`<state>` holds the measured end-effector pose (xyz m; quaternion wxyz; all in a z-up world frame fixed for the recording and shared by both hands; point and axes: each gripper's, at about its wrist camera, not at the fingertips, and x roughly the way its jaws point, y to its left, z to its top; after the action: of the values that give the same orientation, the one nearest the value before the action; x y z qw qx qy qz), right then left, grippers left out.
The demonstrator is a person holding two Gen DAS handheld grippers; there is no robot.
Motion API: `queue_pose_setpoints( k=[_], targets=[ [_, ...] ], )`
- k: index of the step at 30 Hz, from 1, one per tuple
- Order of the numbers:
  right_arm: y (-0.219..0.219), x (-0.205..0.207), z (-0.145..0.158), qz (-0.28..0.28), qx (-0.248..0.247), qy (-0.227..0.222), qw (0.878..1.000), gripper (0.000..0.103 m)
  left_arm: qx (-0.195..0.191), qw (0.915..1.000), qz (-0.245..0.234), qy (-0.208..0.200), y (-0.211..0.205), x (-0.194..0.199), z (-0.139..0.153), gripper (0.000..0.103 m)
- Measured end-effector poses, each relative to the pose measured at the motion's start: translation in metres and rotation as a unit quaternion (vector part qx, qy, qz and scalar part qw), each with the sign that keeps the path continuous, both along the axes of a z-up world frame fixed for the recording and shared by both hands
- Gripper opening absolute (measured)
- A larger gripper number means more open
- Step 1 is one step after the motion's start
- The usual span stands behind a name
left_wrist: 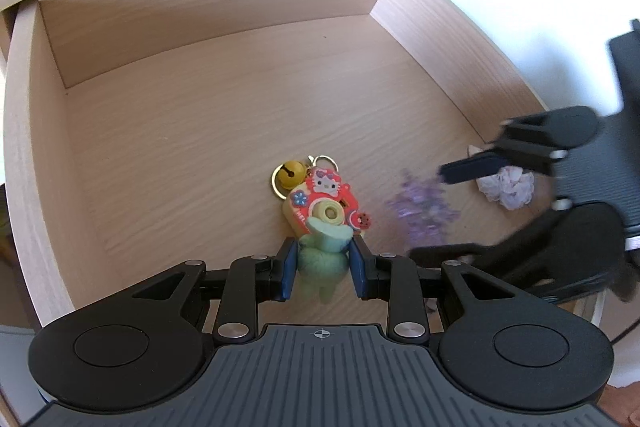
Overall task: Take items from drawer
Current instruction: 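Place the green figure on the desktop with the left tool while the right tool grasps the snowflake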
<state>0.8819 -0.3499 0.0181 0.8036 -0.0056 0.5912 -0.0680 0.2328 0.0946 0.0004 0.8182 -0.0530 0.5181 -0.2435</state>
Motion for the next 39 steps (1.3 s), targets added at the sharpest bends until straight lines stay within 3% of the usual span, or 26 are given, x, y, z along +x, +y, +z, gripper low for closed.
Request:
queue_pose_setpoints(
  k=[7, 12, 15, 17, 20, 24, 27, 30, 35, 39],
  targets=[
    [-0.005, -0.042, 0.051, -0.058, 0.008, -0.084, 0.995, 0.071, 0.013, 0.9997, -0.021, 0.0, -0.005, 0.001, 0.001, 0.031],
    [-0.026, -0.058, 0.084, -0.109, 0.018, -0.168, 0.98, 0.071, 0.04, 0.9958, -0.049, -0.066, -0.015, -0.014, 0.017, 0.032],
    [-0.043, -0.079, 0.097, -0.132, 0.022, -0.206, 0.969, 0.071, 0.033, 0.9961, -0.048, -0.066, -0.015, -0.01, 0.026, 0.032],
    [-0.048, -0.083, 0.097, -0.144, 0.022, -0.221, 0.964, 0.071, 0.011, 0.9972, -0.026, -0.069, -0.008, 0.002, 0.043, 0.032],
    [-0.048, -0.089, 0.095, -0.151, 0.012, -0.226, 0.962, 0.071, 0.006, 0.9907, 0.03, -0.133, 0.01, 0.027, 0.085, 0.032],
    [-0.048, -0.086, 0.08, -0.151, 0.02, -0.223, 0.963, 0.071, 0.001, 0.9716, 0.115, -0.207, 0.033, 0.076, 0.128, 0.031],
    [-0.05, -0.084, 0.075, -0.155, 0.024, -0.227, 0.961, 0.071, 0.014, 0.9578, 0.163, -0.236, 0.041, 0.113, 0.138, 0.031],
    [-0.047, -0.087, 0.076, -0.156, 0.024, -0.232, 0.96, 0.071, -0.007, 0.9598, 0.187, -0.209, 0.054, 0.143, 0.125, 0.032],
    [-0.049, -0.09, 0.078, -0.158, 0.017, -0.232, 0.96, 0.071, 0.019, 0.9653, 0.204, -0.162, 0.055, 0.169, 0.092, 0.032],
    [-0.053, -0.089, 0.077, -0.169, 0.013, -0.225, 0.96, 0.071, -0.008, 0.9631, 0.208, -0.171, 0.072, 0.165, 0.098, 0.032]
  ],
)
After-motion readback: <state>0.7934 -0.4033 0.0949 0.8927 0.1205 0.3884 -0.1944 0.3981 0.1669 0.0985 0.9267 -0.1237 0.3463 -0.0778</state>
